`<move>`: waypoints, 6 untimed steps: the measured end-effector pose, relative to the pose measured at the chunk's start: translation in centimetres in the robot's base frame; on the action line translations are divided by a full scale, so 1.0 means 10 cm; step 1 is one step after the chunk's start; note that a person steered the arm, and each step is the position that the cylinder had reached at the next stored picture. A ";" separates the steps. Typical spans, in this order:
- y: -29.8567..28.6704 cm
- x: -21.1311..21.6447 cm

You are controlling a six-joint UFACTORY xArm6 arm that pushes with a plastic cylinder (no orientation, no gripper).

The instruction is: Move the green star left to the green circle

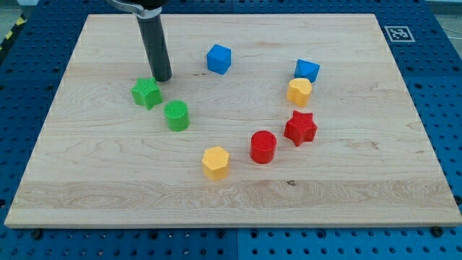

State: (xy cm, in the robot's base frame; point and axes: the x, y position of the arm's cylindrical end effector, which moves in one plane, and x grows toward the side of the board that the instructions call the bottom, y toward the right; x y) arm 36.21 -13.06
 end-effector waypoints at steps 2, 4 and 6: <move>-0.10 -0.05; 0.02 0.28; 0.09 0.28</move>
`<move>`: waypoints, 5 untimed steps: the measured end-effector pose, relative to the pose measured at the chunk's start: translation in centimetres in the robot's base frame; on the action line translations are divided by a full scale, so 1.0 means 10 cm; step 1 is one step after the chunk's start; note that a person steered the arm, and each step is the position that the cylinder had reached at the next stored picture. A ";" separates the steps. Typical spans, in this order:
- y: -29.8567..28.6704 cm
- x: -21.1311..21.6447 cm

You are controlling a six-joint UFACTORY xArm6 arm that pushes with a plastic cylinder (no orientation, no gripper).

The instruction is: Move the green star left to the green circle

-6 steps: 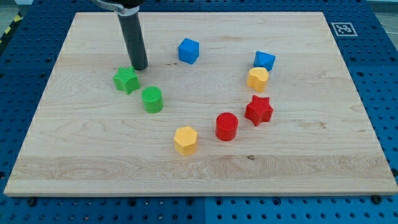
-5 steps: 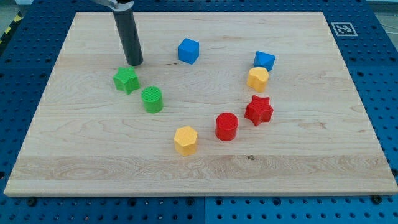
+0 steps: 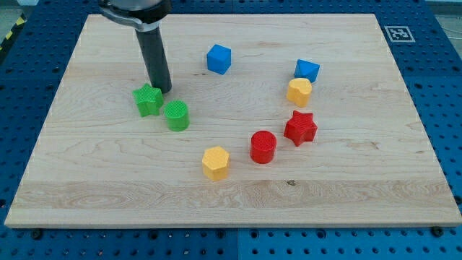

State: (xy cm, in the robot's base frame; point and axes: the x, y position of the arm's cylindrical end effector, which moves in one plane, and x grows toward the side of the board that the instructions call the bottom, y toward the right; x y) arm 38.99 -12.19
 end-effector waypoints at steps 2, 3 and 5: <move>0.02 -0.12; 0.02 0.23; 0.08 0.86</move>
